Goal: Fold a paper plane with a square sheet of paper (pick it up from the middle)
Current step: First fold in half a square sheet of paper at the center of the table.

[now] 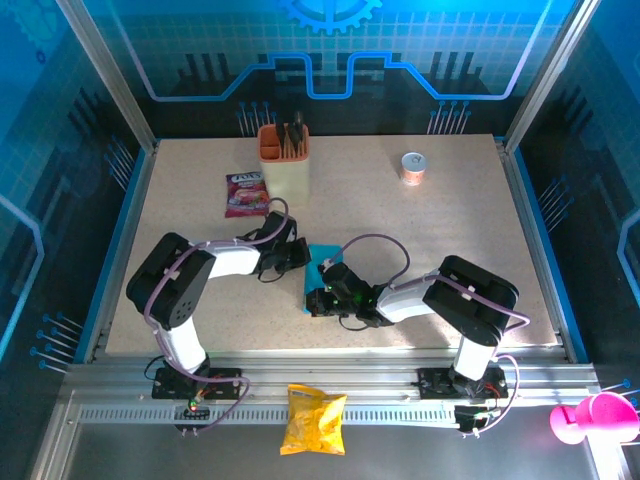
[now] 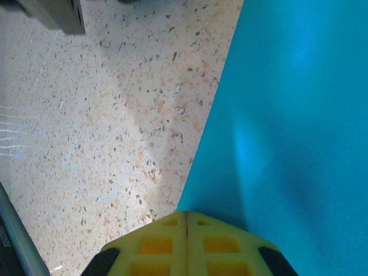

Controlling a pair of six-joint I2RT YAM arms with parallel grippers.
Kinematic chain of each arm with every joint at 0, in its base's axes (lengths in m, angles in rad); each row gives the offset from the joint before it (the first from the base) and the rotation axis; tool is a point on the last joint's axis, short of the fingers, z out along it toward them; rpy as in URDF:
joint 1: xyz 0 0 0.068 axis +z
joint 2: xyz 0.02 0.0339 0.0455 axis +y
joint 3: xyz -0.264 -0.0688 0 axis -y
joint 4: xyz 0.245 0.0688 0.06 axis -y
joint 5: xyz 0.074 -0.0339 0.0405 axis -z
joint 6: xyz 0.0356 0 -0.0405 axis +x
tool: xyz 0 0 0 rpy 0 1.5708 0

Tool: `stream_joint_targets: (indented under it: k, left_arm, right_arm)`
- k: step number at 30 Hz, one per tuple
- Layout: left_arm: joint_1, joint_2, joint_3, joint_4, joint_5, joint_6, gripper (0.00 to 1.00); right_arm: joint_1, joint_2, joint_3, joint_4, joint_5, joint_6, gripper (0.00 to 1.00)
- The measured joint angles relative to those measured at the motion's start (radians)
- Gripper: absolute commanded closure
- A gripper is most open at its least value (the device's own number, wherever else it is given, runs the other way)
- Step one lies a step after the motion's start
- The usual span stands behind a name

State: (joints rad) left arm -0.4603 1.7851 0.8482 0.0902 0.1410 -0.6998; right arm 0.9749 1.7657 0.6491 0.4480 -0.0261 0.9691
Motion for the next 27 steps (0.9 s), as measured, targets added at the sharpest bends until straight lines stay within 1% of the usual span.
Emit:
stream_joint_targets:
  k: [6, 14, 22, 27]
  left_arm:
    - [0.019, 0.035, 0.058, -0.039, 0.001, 0.022, 1.0]
    - [0.048, 0.113, 0.179, -0.103, 0.006, 0.053, 1.0]
    - [0.107, 0.213, 0.369, -0.156, -0.094, 0.08, 1.0]
    - [0.103, 0.204, 0.425, -0.197, -0.104, 0.117, 1.0]
  right_arm:
    - [0.0, 0.003, -0.006, 0.022, 0.001, 0.001, 1.0]
    - [0.002, 0.008, -0.009, 0.037, 0.012, 0.008, 1.0]
    - [0.006, 0.01, -0.013, 0.048, 0.012, 0.011, 1.0]
    - [0.005, -0.004, 0.012, -0.018, -0.001, -0.017, 1.0]
